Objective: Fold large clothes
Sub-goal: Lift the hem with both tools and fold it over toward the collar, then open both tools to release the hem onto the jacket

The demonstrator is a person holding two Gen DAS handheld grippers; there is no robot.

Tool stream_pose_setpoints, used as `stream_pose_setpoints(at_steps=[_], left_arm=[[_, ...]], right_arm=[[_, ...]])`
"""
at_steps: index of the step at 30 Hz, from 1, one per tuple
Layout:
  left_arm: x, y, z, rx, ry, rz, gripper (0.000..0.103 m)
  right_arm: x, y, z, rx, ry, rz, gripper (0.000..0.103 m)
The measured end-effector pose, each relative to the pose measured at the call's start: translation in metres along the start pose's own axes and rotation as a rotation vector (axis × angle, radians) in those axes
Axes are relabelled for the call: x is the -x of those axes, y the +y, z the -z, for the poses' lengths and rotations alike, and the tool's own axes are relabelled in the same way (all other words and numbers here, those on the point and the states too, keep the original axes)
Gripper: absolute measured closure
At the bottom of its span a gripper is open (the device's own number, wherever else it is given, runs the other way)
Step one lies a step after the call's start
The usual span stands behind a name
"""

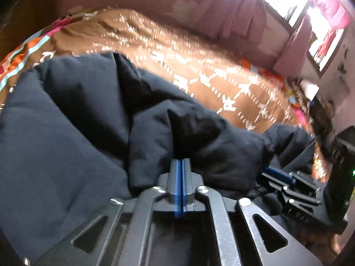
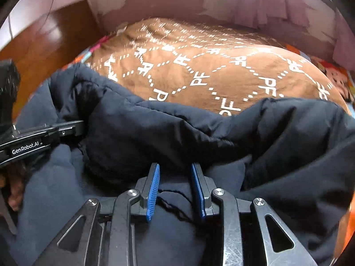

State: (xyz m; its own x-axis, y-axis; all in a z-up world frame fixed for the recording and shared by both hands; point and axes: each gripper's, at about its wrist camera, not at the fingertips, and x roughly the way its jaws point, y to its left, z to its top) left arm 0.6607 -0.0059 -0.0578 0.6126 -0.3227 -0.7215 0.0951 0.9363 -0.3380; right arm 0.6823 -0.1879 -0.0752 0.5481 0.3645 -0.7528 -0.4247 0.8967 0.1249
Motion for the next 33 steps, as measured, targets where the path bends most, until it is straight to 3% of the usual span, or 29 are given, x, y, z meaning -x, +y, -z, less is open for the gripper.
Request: stream_pose_setpoints(at_steps=[2, 4, 8, 12, 14, 17, 19, 27, 33], left_arm=[[0.012, -0.009, -0.001, -0.014, -0.043, -0.016, 0.09], [0.025, -0.017, 0.002, -0.034, -0.087, -0.025, 0.066], [0.055, -0.027, 0.015, -0.003, -0.165, -0.009, 0.049], [0.077, -0.033, 0.023, 0.022, -0.19, -0.013, 0.036], [0.089, -0.039, 0.026, 0.023, -0.212, -0.036, 0.027], [0.11, -0.045, 0.031, 0.034, -0.256, -0.049, 0.013], [0.122, -0.049, 0.035, 0.04, -0.27, -0.062, 0.002], [0.188, -0.064, 0.076, 0.008, -0.392, -0.11, 0.002], [0.249, -0.094, 0.112, -0.114, -0.476, -0.172, 0.002]], right_arm=[[0.014, -0.001, 0.004, -0.024, -0.031, -0.002, 0.074], [0.03, 0.0, 0.007, -0.035, -0.074, 0.013, 0.068], [0.064, 0.003, 0.016, -0.071, -0.15, 0.057, 0.046], [0.094, -0.002, 0.026, -0.113, -0.202, 0.095, 0.04], [0.113, -0.006, 0.032, -0.127, -0.245, 0.104, 0.018], [0.141, -0.008, 0.039, -0.155, -0.32, 0.106, 0.001], [0.154, -0.007, 0.041, -0.174, -0.353, 0.112, 0.0], [0.205, 0.009, 0.054, -0.154, -0.437, 0.085, 0.0], [0.244, 0.034, 0.08, -0.118, -0.439, 0.037, 0.0]])
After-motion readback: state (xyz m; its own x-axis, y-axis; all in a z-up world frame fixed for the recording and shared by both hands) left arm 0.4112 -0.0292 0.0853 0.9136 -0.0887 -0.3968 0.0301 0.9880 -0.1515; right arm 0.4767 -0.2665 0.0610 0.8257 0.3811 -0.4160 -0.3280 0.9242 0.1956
